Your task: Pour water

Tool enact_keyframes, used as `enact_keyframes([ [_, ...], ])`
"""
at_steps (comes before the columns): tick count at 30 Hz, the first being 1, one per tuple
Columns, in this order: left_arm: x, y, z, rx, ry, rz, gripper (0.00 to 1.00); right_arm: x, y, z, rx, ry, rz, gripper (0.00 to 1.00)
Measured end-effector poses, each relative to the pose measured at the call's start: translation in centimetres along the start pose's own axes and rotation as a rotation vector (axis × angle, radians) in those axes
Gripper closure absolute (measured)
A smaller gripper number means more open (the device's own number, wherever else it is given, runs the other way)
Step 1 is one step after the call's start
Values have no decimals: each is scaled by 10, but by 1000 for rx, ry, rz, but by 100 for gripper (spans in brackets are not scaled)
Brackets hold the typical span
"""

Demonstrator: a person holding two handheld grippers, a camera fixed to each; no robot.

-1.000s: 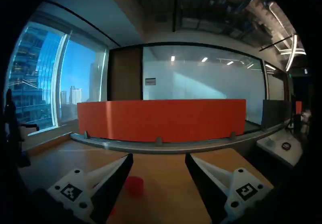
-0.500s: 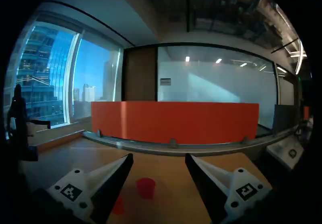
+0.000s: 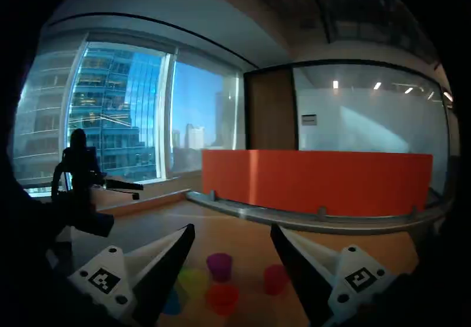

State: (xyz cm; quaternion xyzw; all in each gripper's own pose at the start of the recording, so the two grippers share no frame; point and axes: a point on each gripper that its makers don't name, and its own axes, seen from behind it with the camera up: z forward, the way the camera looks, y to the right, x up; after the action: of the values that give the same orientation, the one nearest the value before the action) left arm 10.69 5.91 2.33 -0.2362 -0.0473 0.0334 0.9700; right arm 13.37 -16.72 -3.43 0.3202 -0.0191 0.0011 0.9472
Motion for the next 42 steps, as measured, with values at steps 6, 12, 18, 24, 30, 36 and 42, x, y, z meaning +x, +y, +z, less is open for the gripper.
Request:
enact_keyframes([
  [6, -4, 5, 0, -39, -22, 0, 10, -1, -15, 5, 62, -14, -11, 0],
  [12, -13, 12, -1, -90, -57, 9, 10, -15, -34, 5, 134, -76, -28, 0],
  [18, -31, 17, -1, -135, -115, 28, 10, -36, -49, 2, 199, -149, -56, 0],
  [24, -47, 27, 2, -177, -163, 43, 10, -60, -63, -3, 263, -230, -79, 0],
  [30, -63, 30, 5, -200, -209, 70, 10, -75, -71, -6, 305, -289, -95, 0],
  [36, -75, 35, 8, -223, -240, 86, 10, -85, -77, -7, 335, -328, -111, 0],
  [42, -89, 39, 10, -246, -265, 101, 10, -99, -82, -7, 361, -362, -116, 0],
])
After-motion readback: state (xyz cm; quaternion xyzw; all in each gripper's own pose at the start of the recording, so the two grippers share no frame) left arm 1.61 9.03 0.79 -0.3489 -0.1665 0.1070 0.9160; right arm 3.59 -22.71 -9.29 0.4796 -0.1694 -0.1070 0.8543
